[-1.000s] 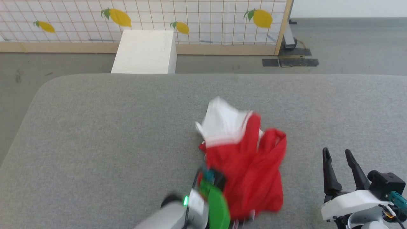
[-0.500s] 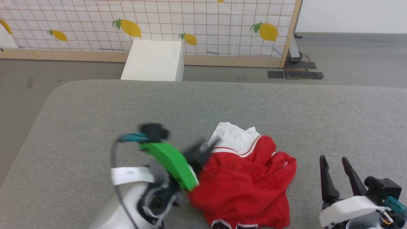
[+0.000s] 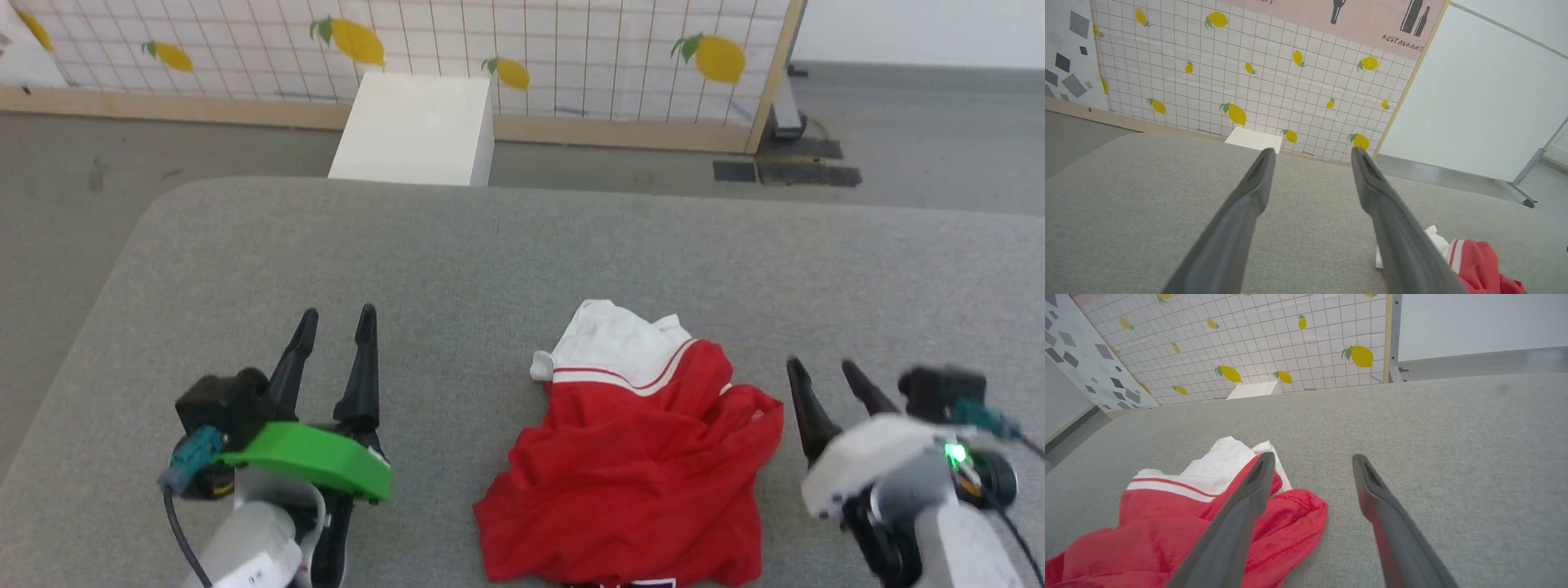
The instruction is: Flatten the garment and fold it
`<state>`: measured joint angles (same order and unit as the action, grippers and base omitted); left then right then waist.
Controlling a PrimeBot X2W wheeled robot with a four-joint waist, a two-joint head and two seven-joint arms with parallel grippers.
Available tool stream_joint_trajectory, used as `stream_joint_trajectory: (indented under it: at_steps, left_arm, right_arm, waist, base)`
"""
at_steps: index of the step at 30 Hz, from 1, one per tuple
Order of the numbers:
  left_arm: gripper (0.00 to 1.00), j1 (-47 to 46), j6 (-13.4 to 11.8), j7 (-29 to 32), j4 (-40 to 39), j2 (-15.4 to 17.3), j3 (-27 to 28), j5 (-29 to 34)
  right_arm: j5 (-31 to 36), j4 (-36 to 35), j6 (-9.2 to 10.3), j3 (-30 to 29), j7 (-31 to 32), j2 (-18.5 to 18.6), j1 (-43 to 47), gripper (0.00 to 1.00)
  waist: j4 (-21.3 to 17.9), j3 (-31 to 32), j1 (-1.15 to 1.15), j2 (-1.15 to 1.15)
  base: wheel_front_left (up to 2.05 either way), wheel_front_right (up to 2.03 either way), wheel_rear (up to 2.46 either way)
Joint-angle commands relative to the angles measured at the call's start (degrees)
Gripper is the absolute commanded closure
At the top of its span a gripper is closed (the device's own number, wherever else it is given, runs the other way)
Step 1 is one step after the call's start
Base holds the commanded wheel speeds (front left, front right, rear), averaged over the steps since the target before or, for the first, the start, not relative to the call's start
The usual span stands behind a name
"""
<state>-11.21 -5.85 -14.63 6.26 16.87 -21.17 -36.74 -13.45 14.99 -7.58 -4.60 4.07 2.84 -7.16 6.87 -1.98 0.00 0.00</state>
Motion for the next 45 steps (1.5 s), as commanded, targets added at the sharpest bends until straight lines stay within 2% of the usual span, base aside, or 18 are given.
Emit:
stream_joint_trajectory:
  at_steps: [1, 5, 8, 12, 17, 25, 26, 27, 30, 39, 45]
  left_arm:
    - [0.00, 2.14, -0.06, -0.34, -0.84, -1.01, 1.07, 1.83]
    - [0.00, 5.00, 0.97, -0.35, -2.36, -3.74, 4.01, 5.08]
    - [0.00, 5.51, 2.04, -0.36, -2.96, -5.28, 5.47, 6.99]
    - [0.00, 4.74, 3.52, -0.36, -2.98, -7.40, 6.74, 8.47]
    - [0.00, 3.61, 5.51, -0.36, -2.43, -9.70, 7.38, 9.73]
    - [0.00, 2.70, 7.61, -0.37, -0.95, -11.55, 8.15, 10.96]
    - [0.00, 2.79, 7.72, -0.37, -0.97, -11.68, 8.40, 11.05]
    - [0.00, 2.88, 7.80, -0.37, -1.03, -11.77, 8.62, 11.16]
    - [0.00, 3.22, 8.20, -0.37, -0.88, -11.93, 8.91, 11.68]
    - [0.00, 3.80, 8.97, -0.37, 0.29, -12.37, 9.19, 12.03]
    - [0.00, 4.79, 9.15, -0.37, 1.04, -12.45, 9.13, 11.83]
  right_arm:
    - [1.25, 0.33, 0.09, 0.18, 2.47, 0.04, -3.11, 0.00]
    - [5.51, 2.97, 0.09, 1.25, 11.97, 0.04, -11.13, 0.00]
    - [9.60, 6.91, 0.09, 3.45, 20.31, 0.04, -17.72, 0.00]
    - [13.61, 12.65, 0.09, 5.46, 28.22, 0.04, -24.51, 0.00]
    - [18.20, 18.94, 0.09, 6.52, 32.82, 0.08, -29.41, 0.00]
    - [16.59, 26.90, 0.09, 10.68, 36.78, 0.17, -31.09, 0.00]
    - [15.87, 27.25, 0.09, 10.75, 36.90, 0.18, -31.31, 0.73]
    - [15.28, 27.22, 0.09, 10.58, 36.63, 0.19, -31.54, 1.00]
    - [13.24, 26.21, 0.09, 9.00, 34.56, 0.67, -32.36, 1.00]
    - [10.15, 16.72, 0.09, -6.08, 26.37, 4.65, -29.87, 1.00]
    - [10.59, 10.17, 0.09, -15.92, 29.28, 4.87, -19.30, 1.00]
  waist:
    - [0.93, -2.60, 0.00, 0.00]
    - [1.62, -5.34, 0.00, 0.00]
    - [2.34, -7.66, 0.00, 0.00]
    - [4.18, -10.23, 0.00, 0.00]
    - [6.23, -12.60, 0.00, 0.00]
    - [7.71, -13.96, 0.00, 0.00]
    - [7.57, -13.95, 0.00, 0.00]
    - [7.40, -13.88, 0.00, 0.00]
    - [6.53, -13.28, 0.00, 0.00]
    - [3.13, -9.56, 0.00, 0.00]
    - [1.18, -7.41, 0.00, 0.00]
  base:
    - [0.00, 0.00, 0.00]
    - [0.00, 0.00, 0.00]
    - [0.00, 0.00, 0.00]
    - [0.00, 0.00, 0.00]
    - [0.00, 0.00, 0.00]
    - [0.00, 0.00, 0.00]
    - [0.00, 0.00, 0.00]
    - [0.00, 0.00, 0.00]
    - [0.00, 0.00, 0.00]
    - [0.00, 0.00, 0.00]
    - [0.00, 0.00, 0.00]
